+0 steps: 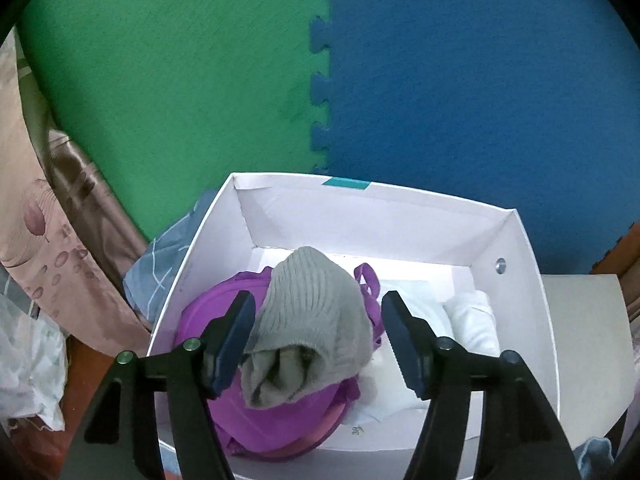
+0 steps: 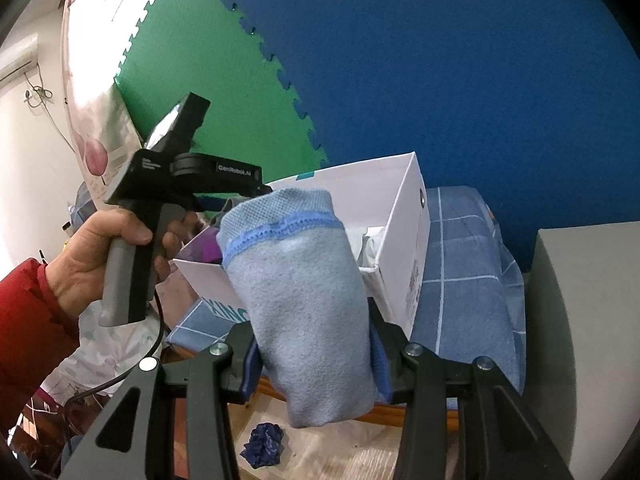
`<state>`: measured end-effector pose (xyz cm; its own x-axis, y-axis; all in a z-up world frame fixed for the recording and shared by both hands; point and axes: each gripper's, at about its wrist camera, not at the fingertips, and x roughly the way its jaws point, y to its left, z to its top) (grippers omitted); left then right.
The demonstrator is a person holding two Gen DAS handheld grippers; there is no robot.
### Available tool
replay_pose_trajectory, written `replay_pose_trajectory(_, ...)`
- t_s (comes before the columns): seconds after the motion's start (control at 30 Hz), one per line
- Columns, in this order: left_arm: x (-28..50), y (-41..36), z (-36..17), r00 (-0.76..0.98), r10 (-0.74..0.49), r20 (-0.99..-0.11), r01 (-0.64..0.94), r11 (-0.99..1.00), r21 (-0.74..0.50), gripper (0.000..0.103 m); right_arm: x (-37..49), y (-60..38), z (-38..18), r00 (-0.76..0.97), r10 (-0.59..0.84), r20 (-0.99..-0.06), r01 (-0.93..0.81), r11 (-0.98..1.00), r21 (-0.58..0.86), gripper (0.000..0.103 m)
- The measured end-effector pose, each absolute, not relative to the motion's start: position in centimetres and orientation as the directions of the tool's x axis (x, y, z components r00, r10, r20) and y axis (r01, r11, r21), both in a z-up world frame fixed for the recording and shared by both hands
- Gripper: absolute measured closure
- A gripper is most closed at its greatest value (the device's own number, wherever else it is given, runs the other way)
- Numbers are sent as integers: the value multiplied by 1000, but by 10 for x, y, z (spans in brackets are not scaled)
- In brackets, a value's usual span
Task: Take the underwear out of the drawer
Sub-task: 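Drop the light blue sock into the box with the right gripper while the left returns to the drawer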
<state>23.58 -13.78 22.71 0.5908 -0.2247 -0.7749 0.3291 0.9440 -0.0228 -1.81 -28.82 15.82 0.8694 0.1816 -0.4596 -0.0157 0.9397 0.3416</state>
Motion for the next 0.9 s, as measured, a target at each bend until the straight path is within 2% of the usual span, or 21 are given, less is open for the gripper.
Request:
replay_pose_trajectory(0.13, 217, -129, 242, 628, -252, -736, 330, 943, -42, 38, -17, -284, 158, 868, 176, -465, -13, 943, 332, 59)
replay_pose_trajectory(0.23, 196, -118, 254, 665, -262, -699, 321, 946, -49, 28, -17, -282, 157, 867, 168, -469, -11, 947, 320, 59)
replay_pose_trajectory(0.37, 144, -88, 264, 763, -230, -604, 298, 954, 14, 19, -15, -280, 157, 866, 159, -474, -3, 950, 312, 59)
replay_pose_trajectory(0.5, 99, -53, 247, 804, -199, -560, 274, 960, 53, 15, -15, -278, 158, 870, 147, -470, 6, 951, 309, 59)
replay_pose_trajectory(0.77, 59, 9, 169, 748, -139, -650, 215, 976, 39, 13, -14, -271, 166, 885, 104, -454, 32, 959, 282, 59)
replay_pose_trajectory(0.9, 57, 17, 134, 719, -94, -688, 200, 977, 76, 13, -7, -270, 178, 887, 85, -453, 47, 961, 272, 59)
